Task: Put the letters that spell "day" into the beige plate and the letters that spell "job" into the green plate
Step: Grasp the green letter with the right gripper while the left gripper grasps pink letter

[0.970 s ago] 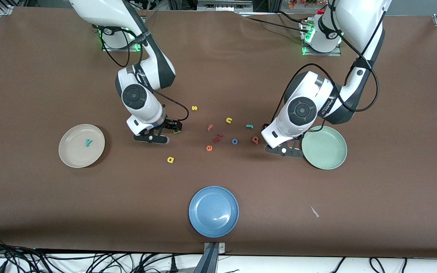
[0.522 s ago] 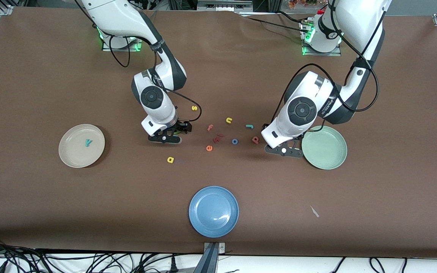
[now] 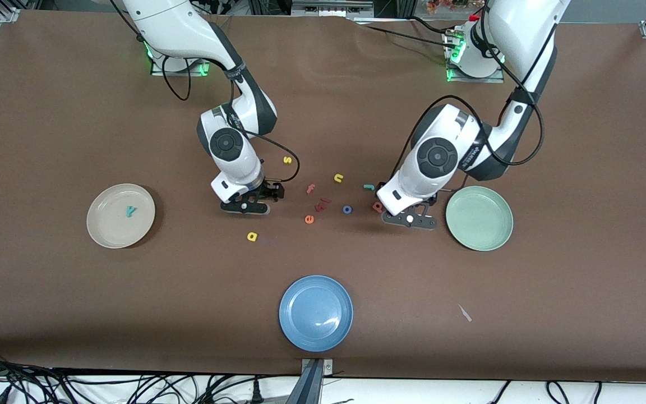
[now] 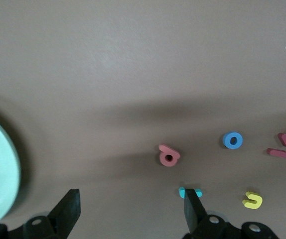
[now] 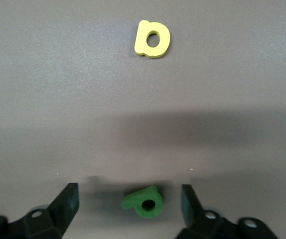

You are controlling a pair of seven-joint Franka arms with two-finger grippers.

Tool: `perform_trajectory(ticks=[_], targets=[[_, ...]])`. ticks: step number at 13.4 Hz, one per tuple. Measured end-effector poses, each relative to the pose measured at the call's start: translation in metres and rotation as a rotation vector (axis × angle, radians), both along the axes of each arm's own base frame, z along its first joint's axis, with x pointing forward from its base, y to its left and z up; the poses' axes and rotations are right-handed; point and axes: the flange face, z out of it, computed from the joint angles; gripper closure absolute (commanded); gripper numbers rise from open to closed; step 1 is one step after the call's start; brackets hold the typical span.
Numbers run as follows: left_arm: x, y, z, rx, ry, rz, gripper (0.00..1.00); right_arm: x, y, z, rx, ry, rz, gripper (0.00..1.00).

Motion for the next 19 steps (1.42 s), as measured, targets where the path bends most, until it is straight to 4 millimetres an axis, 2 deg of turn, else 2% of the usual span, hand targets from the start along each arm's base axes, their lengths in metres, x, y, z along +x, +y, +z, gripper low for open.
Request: perform_trajectory(ticks=[4, 6, 9, 11, 13, 17, 18, 19], targets=[[-0.014, -0.011, -0.026, -0.032, -0.045, 0.002, 0.14, -0.005, -0.005, -0.012, -0.001, -0.009, -0.005, 0.2], [-0.02, -0.01, -0.044, -0.039, -0.048, 0.002, 0.14, -0.006, -0.006, -0.013, -0.002, -0.009, -0.007, 0.23], [-0.025, -0.015, -0.075, -0.065, -0.068, 0.005, 0.18, -0.005, -0.007, -0.012, -0.002, -0.009, -0.01, 0.34], [-0.031, -0.023, -0.091, -0.07, -0.064, 0.011, 0.22, -0.005, -0.008, -0.012, -0.002, -0.009, -0.016, 0.35], [-0.038, -0.031, -0.097, -0.066, -0.058, 0.008, 0.26, -0.006, -0.008, -0.012, -0.003, -0.008, -0.018, 0.36], [-0.039, -0.031, -0.101, -0.036, -0.077, -0.008, 0.3, -0.007, -0.008, -0.011, -0.001, -0.007, -0.031, 0.42], [-0.038, -0.032, -0.103, -0.038, -0.081, -0.007, 0.33, -0.008, -0.006, -0.01, 0.001, -0.006, -0.032, 0.42], [-0.037, -0.032, -0.105, -0.045, -0.089, -0.005, 0.41, -0.01, -0.004, -0.01, 0.003, -0.005, -0.032, 0.43]])
